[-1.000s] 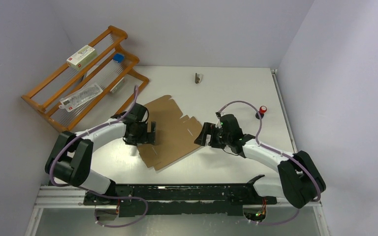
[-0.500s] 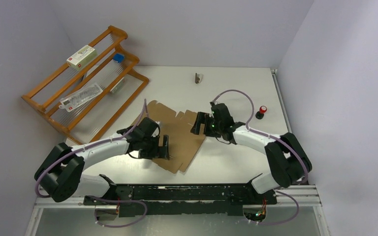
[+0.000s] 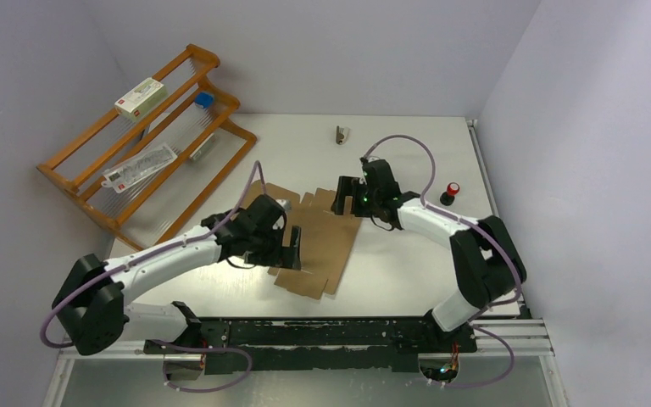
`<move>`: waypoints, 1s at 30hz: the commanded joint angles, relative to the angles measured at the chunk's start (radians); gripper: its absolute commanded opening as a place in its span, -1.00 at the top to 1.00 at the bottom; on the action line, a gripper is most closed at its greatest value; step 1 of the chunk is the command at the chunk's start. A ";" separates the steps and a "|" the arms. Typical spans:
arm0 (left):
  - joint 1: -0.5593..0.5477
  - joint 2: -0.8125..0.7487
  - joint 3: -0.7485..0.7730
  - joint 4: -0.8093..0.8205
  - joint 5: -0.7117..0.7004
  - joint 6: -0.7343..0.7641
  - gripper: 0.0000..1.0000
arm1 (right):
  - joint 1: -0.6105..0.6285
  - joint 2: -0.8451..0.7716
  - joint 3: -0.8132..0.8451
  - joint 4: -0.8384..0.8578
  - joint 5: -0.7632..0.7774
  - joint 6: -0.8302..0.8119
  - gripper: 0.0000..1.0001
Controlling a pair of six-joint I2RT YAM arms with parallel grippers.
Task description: Fold the paper box
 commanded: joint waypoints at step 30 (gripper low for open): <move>0.529 0.496 0.378 -0.041 -0.005 0.437 -0.95 | 0.067 -0.179 -0.294 0.080 -0.083 0.150 -1.00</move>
